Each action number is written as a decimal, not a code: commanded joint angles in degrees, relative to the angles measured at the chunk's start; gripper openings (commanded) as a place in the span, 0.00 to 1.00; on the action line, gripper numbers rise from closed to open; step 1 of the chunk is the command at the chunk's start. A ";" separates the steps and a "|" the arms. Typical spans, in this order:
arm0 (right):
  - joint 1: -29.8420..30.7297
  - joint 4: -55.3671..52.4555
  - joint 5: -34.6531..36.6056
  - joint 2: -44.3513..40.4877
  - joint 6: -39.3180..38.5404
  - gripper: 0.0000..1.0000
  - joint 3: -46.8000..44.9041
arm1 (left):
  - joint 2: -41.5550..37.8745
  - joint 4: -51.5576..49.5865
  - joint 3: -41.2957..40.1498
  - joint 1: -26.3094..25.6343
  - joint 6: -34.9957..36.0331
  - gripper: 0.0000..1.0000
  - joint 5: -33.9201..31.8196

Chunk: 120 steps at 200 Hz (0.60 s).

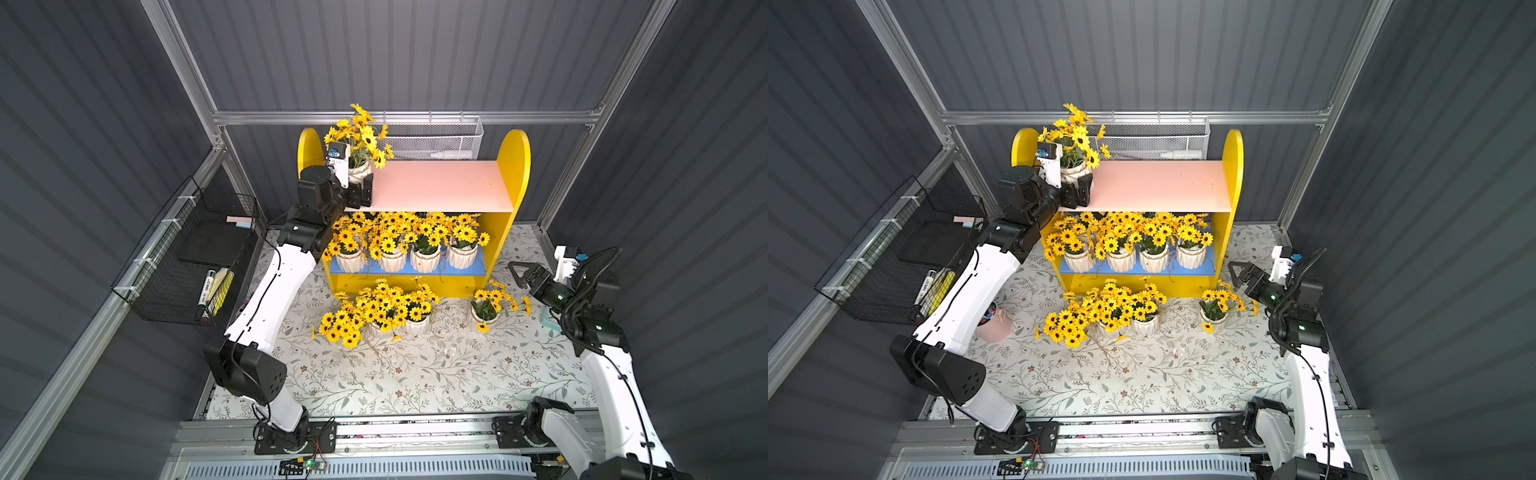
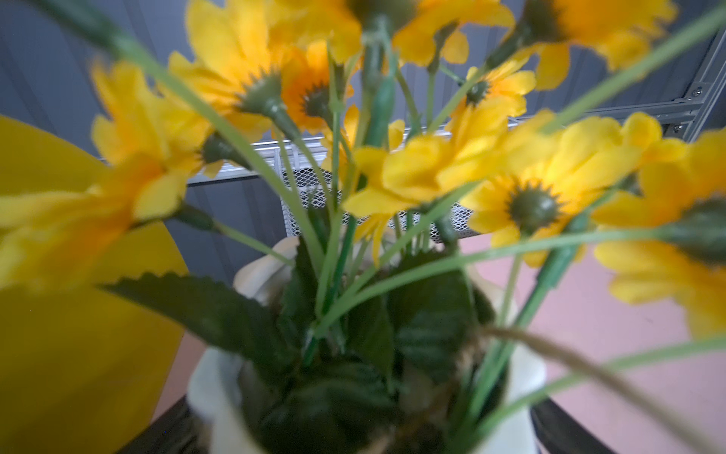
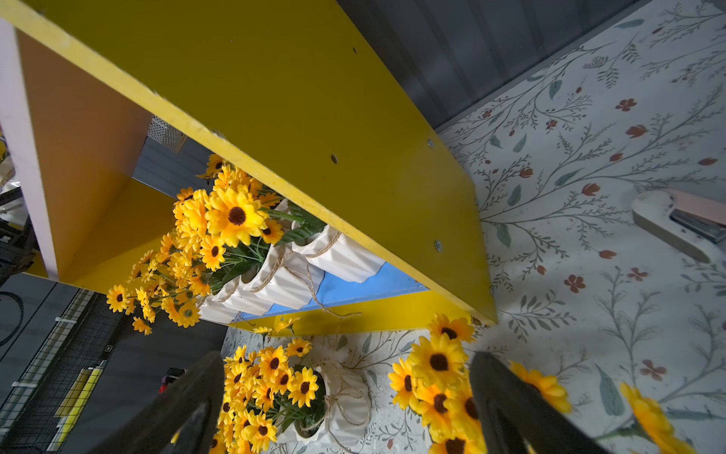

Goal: Take the sunflower pots off the shelves
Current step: Pick up the sunflower pot from the shelf.

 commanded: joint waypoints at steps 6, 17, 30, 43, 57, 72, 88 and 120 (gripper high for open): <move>0.27 0.84 -0.28 -0.66 0.45 0.99 0.47 | -2.79 -2.64 -1.35 -0.06 3.58 0.99 3.01; 0.30 0.88 -0.27 -0.73 0.51 0.99 0.55 | -3.57 -1.34 -3.24 -0.06 4.18 1.00 3.67; 0.29 0.90 -0.42 -0.68 0.58 0.99 0.80 | -4.41 1.54 -5.85 -0.06 4.08 0.99 2.83; 0.28 0.88 -0.67 -0.50 0.61 0.99 1.03 | -4.44 2.46 -6.79 -0.06 3.28 0.99 2.32; 0.31 0.82 -1.13 -0.27 0.54 0.99 1.30 | -4.48 2.89 -7.34 -0.06 1.61 1.00 0.67; 0.26 0.39 -1.49 -0.37 0.08 0.99 1.61 | -4.93 4.07 -8.39 -0.05 0.49 1.00 0.17; 0.30 -0.34 -0.34 -0.65 -0.24 0.99 1.79 | -5.21 4.92 -8.56 -0.05 0.00 0.99 0.90; 0.30 0.18 -0.32 -0.77 0.00 0.99 1.51 | -4.09 3.32 -5.46 0.29 -2.40 0.99 0.44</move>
